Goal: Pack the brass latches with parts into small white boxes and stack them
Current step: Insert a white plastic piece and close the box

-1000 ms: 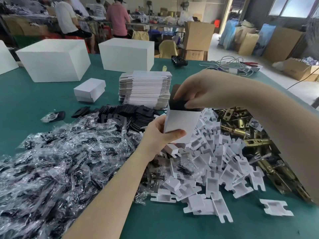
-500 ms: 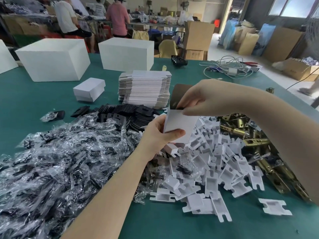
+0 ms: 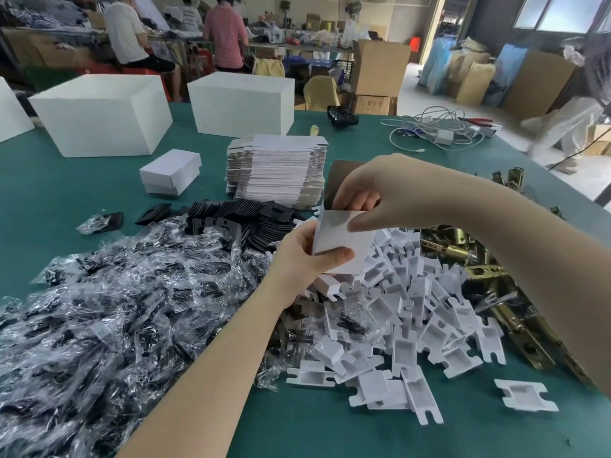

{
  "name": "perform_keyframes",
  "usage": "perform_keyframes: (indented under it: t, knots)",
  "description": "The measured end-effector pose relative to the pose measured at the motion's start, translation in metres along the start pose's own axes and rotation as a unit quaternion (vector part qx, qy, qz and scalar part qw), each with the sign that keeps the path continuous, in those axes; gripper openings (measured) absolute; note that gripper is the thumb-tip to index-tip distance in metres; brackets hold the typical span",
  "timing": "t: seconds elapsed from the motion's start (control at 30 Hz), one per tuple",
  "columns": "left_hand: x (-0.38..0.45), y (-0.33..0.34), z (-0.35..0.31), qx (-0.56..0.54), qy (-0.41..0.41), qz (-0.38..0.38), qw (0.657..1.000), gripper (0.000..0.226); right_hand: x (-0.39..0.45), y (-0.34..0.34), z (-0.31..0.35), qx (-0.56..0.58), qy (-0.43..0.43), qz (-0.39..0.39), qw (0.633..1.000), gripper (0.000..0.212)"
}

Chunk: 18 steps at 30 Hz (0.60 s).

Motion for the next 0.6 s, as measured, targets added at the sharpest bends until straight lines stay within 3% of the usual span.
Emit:
perform_keyframes:
  t: [0.27, 0.37, 0.6]
  knots:
    - [-0.0010, 0.0004, -0.0013, 0.011, -0.001, -0.010, 1.000, 0.034, 0.0023, 0.0085, 0.0045, -0.093, 0.016, 0.041, 0.995, 0.018]
    - [-0.0011, 0.0001, -0.0014, 0.010, -0.003, -0.008, 1.000, 0.034, 0.0022, 0.0074, 0.0048, -0.088, 0.012, 0.048, 0.995, 0.008]
    - [-0.0020, 0.0006, -0.0018, 0.006, 0.001, -0.003, 1.000, 0.033, 0.0020, 0.0026, 0.0032, -0.048, 0.032, 0.041, 0.997, 0.019]
Point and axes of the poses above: each hand's wrist, its own x-axis towards the middle knuckle, its own y-axis out of the palm, z = x × y, the point moved 3 cm from there along x, towards the middle knuckle, and after that the axes turned 7 degrees about -y, right-handed, at the moved point
